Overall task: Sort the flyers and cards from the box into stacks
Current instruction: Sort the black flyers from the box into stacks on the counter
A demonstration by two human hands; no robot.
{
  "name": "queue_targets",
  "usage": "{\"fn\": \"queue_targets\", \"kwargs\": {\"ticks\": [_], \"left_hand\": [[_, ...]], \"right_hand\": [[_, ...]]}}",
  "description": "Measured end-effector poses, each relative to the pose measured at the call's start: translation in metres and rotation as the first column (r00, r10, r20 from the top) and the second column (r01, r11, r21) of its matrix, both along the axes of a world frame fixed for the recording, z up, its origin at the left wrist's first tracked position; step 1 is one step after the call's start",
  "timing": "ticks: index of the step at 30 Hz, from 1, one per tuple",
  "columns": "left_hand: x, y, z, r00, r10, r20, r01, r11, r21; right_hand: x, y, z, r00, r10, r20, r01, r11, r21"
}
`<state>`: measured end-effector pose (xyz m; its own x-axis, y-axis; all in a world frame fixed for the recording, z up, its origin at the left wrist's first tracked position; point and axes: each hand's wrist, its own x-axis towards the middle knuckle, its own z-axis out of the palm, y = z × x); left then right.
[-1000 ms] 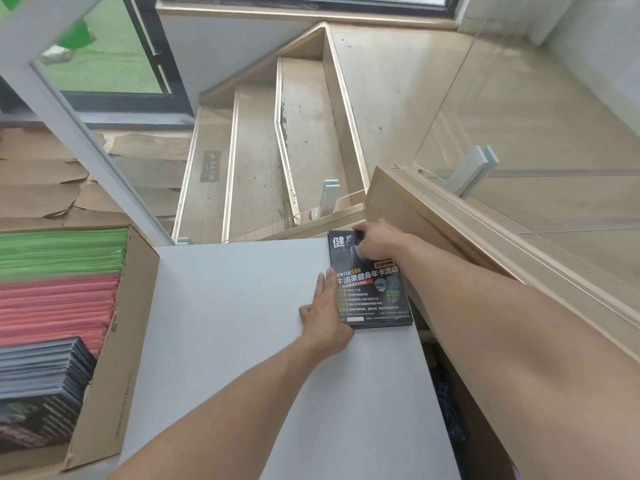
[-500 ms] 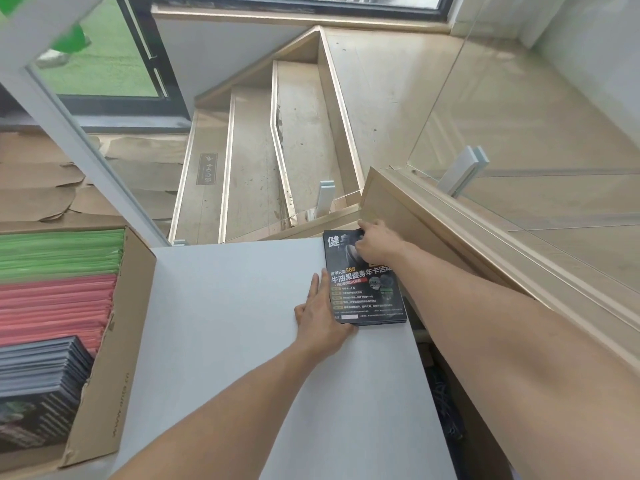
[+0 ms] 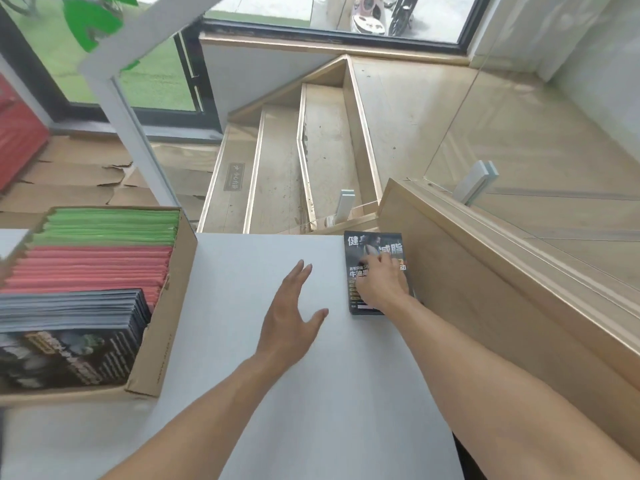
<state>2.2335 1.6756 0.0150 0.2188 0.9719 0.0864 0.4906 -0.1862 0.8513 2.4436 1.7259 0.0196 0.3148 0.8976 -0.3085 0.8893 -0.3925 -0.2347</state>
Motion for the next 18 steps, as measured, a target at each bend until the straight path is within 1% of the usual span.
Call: {"fn": "queue_targets", "kwargs": {"ticks": [2, 4, 5, 8, 9, 11, 13, 15, 17, 18], "left_hand": [[-0.024, -0.008, 0.013, 0.999, 0.033, -0.003, -0.033, 0.995, 0.096], [-0.048, -0.016, 0.028, 0.996, 0.093, 0.008, -0.093, 0.980, 0.176], [-0.061, -0.021, 0.035, 0.991, 0.131, 0.012, -0.131, 0.969, 0.211], [-0.110, -0.031, 0.048, 0.959, 0.282, -0.022, -0.256, 0.900, 0.353], [-0.129, -0.033, 0.050, 0.939, 0.343, -0.037, -0.303, 0.871, 0.387], [-0.169, -0.037, 0.050, 0.880, 0.471, -0.061, -0.411, 0.819, 0.401], [-0.206, -0.042, 0.047, 0.801, 0.577, -0.157, -0.486, 0.781, 0.392], [-0.237, -0.047, 0.040, 0.713, 0.633, -0.302, -0.529, 0.768, 0.361], [-0.261, -0.053, 0.031, 0.636, 0.639, -0.433, -0.562, 0.768, 0.307], [-0.269, -0.057, 0.026, 0.612, 0.625, -0.485, -0.567, 0.774, 0.283]], "right_hand": [[-0.009, -0.006, 0.004, 1.000, -0.017, -0.013, 0.018, 0.999, 0.034], [-0.026, -0.014, 0.009, 0.998, -0.004, -0.070, 0.013, 0.991, 0.131], [-0.040, -0.018, 0.011, 0.992, 0.034, -0.118, -0.012, 0.983, 0.185], [-0.102, -0.033, 0.017, 0.939, 0.246, -0.242, -0.160, 0.932, 0.324], [-0.128, -0.040, 0.020, 0.907, 0.326, -0.265, -0.216, 0.903, 0.373], [-0.179, -0.054, 0.029, 0.824, 0.491, -0.284, -0.328, 0.821, 0.467], [-0.228, -0.067, 0.038, 0.728, 0.638, -0.251, -0.435, 0.713, 0.549], [-0.268, -0.072, 0.046, 0.659, 0.731, -0.179, -0.517, 0.613, 0.598], [-0.298, -0.070, 0.052, 0.627, 0.774, -0.094, -0.602, 0.557, 0.572], [-0.310, -0.068, 0.054, 0.615, 0.787, -0.050, -0.647, 0.539, 0.539]]}}
